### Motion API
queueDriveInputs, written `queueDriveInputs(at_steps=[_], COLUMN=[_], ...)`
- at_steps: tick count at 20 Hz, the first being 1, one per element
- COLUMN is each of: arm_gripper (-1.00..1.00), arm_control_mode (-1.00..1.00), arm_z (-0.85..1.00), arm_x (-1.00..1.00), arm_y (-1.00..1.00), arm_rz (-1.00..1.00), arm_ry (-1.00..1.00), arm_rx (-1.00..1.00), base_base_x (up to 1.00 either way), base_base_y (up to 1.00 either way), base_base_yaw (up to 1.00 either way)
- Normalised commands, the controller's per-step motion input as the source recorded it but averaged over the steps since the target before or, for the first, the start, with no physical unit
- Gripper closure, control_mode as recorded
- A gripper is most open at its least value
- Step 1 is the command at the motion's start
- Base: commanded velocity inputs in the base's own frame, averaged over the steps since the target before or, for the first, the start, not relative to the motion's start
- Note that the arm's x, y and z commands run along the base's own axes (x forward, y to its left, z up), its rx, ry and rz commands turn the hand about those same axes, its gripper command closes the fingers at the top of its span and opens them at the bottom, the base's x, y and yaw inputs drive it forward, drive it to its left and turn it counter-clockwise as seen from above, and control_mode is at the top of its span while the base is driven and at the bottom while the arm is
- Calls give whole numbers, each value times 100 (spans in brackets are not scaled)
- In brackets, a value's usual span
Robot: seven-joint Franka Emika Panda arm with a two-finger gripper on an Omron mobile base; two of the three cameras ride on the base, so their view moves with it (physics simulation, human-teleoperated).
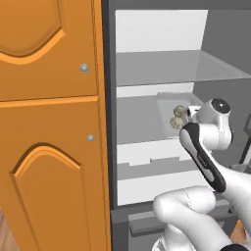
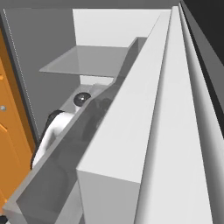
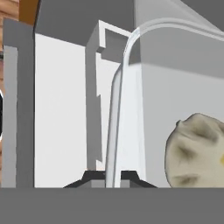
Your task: Place two dumplings into each of the tupperware containers and then place the containers in the fridge.
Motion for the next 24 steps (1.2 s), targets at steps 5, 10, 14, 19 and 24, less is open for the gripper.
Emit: queueDriveInputs(at_steps=[5,10,14,19,24], arm_gripper=[100,100,100,100,100], arm_control_mode=[-100,-100,-100,-100,-100], arm_z=[-4,-26,-53,-32,-4], arm_x=[74,51,26,22,39], arm_y=[-12,-12,0,-1,0], arm_rz=[0,0,0,0,0], arm_ry=[0,1,0,0,1], arm_rx=[0,0,0,0,0], base_base_x=[0,0,0,0,0], base_base_y=[0,0,0,0,0], base_base_yaw=[0,0,0,0,0])
